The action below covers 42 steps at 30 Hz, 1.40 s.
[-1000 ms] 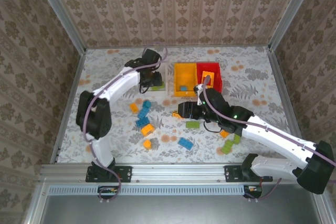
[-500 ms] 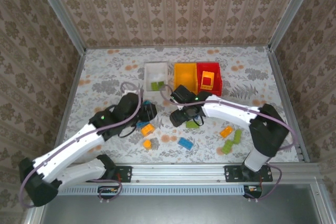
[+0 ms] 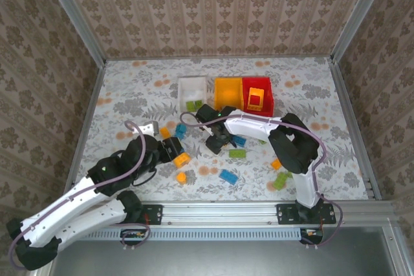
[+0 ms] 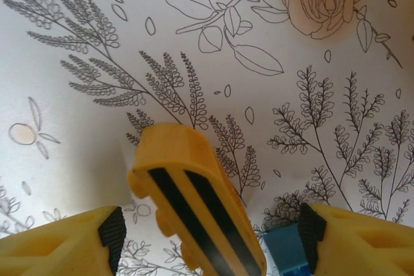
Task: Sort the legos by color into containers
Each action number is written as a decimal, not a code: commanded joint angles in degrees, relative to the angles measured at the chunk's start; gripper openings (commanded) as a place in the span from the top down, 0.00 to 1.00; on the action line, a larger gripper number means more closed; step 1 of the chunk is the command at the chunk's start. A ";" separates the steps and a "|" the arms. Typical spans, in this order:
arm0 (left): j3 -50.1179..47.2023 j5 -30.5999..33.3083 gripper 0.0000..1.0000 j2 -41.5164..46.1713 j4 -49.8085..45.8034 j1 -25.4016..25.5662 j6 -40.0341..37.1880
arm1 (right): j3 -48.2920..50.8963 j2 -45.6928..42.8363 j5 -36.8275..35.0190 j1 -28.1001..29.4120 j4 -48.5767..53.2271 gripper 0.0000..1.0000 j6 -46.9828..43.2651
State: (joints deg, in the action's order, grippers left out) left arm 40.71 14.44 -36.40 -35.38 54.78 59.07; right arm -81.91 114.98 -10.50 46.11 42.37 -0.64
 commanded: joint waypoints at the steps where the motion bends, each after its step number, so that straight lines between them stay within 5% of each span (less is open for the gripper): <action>1: -0.63 0.60 0.48 -1.04 -0.17 0.43 0.79 | -2.71 1.34 -1.87 -0.29 1.17 0.34 -1.66; 8: -1.42 -2.40 0.48 -4.47 5.37 0.54 -0.41 | -2.41 0.68 -0.66 -0.24 -0.45 0.70 0.96; 12: -0.54 -4.08 0.48 -7.63 9.03 0.59 -1.72 | -1.00 -3.89 -0.95 -0.74 -1.28 0.79 3.45; 17: 3.33 -6.24 0.48 -13.91 12.59 0.69 -4.53 | 2.02 -14.81 -1.80 -4.45 -1.28 0.81 7.87; 23: 9.33 -8.70 0.48 -24.71 18.96 1.53 -8.94 | 3.27 -22.86 1.46 -17.54 -2.10 0.80 14.06; 32: 22.70 -7.39 0.48 -42.36 21.52 3.31 -16.32 | -12.79 -6.10 4.81 -30.75 -0.21 0.78 21.94; 42: 27.78 -5.21 0.45 -51.80 16.14 4.32 -20.11 | -26.44 8.77 5.39 -32.45 4.91 0.74 24.76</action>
State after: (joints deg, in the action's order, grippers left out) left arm 67.16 7.33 -88.05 -15.68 58.85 40.82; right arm -104.95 122.08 -6.02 13.54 43.62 21.93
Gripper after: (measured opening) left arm 0.545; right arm 0.262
